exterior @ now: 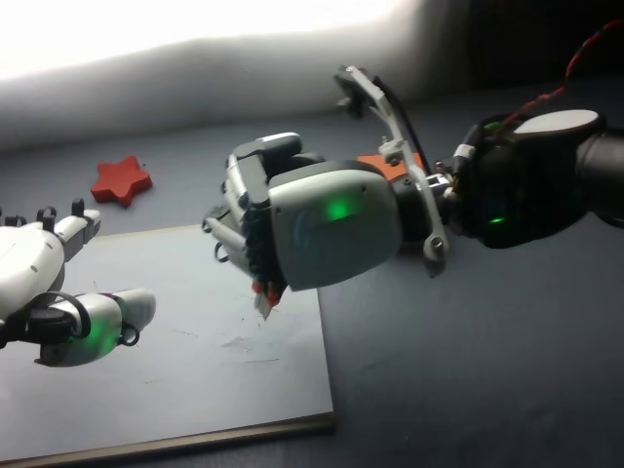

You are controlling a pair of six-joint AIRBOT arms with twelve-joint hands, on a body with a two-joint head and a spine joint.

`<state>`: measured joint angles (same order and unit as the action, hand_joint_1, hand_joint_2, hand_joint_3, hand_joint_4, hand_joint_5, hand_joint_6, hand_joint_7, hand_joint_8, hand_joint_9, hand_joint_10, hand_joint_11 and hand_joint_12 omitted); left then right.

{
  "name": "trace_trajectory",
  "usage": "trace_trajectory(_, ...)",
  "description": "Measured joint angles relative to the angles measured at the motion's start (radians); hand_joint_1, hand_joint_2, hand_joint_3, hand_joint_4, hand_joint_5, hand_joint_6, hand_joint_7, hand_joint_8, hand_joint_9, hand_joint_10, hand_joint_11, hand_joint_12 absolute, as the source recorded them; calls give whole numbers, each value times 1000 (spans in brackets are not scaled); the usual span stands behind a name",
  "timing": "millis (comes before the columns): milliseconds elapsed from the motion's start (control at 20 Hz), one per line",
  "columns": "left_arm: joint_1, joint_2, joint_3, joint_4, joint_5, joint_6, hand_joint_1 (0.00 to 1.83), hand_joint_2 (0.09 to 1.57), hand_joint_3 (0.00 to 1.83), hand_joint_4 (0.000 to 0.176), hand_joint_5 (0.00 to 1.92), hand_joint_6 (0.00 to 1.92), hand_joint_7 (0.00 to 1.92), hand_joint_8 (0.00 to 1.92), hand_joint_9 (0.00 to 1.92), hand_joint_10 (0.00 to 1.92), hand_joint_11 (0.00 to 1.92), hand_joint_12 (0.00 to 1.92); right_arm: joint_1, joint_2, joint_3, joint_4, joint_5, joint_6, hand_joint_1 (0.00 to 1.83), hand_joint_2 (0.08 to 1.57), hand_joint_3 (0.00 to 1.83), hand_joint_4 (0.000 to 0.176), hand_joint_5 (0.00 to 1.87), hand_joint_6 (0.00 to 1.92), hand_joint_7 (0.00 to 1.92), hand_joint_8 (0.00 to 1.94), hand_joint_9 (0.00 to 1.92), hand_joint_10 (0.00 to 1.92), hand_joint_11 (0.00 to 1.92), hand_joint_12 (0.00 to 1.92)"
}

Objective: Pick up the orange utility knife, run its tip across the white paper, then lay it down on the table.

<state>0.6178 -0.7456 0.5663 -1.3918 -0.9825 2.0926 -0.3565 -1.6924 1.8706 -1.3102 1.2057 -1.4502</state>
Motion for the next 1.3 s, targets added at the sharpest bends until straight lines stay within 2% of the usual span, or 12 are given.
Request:
trace_trajectory(200, 0, 0, 5, 6, 1, -3, 0, 1262, 3, 42, 78, 5, 234, 3, 388, 3, 0, 1226, 38, -48, 12, -164, 34, 26, 1500, 1362, 0, 176, 1442, 1921, 1667, 1941, 1763, 1921, 1805, 1921)
trace_trajectory(350, 0, 0, 5, 3, 0, -3, 0, 1256, 0, 41, 94, 8, 250, 7, 400, 7, 0, 1241, 57, -64, 31, -238, 37, 53, 1507, 1359, 0, 176, 1481, 1921, 1674, 1941, 1769, 1921, 1808, 1921)
trace_trajectory(750, 6, -10, 34, -23, -2, -3, 0, 1258, 1, 43, 95, 3, 246, 1, 395, 2, 0, 1245, 71, -93, 99, -238, 19, 67, 1512, 1360, 0, 176, 1485, 1921, 1678, 1941, 1780, 1921, 1820, 1921)
trace_trajectory(1000, 21, -24, 97, -67, -6, -3, 0, 1265, 3, 43, 91, 0, 243, 0, 397, 4, 0, 1235, 71, -101, 116, -285, 25, 86, 1503, 1356, 0, 176, 1491, 1921, 1673, 1941, 1774, 1921, 1818, 1921)
trace_trajectory(1300, 23, -55, 177, -60, 26, -2, 0, 1260, 0, 43, 95, 4, 243, 3, 394, 3, 0, 1232, 65, -100, 131, -289, 27, 85, 1515, 1360, 0, 176, 1494, 1921, 1681, 1941, 1775, 1921, 1815, 1921)
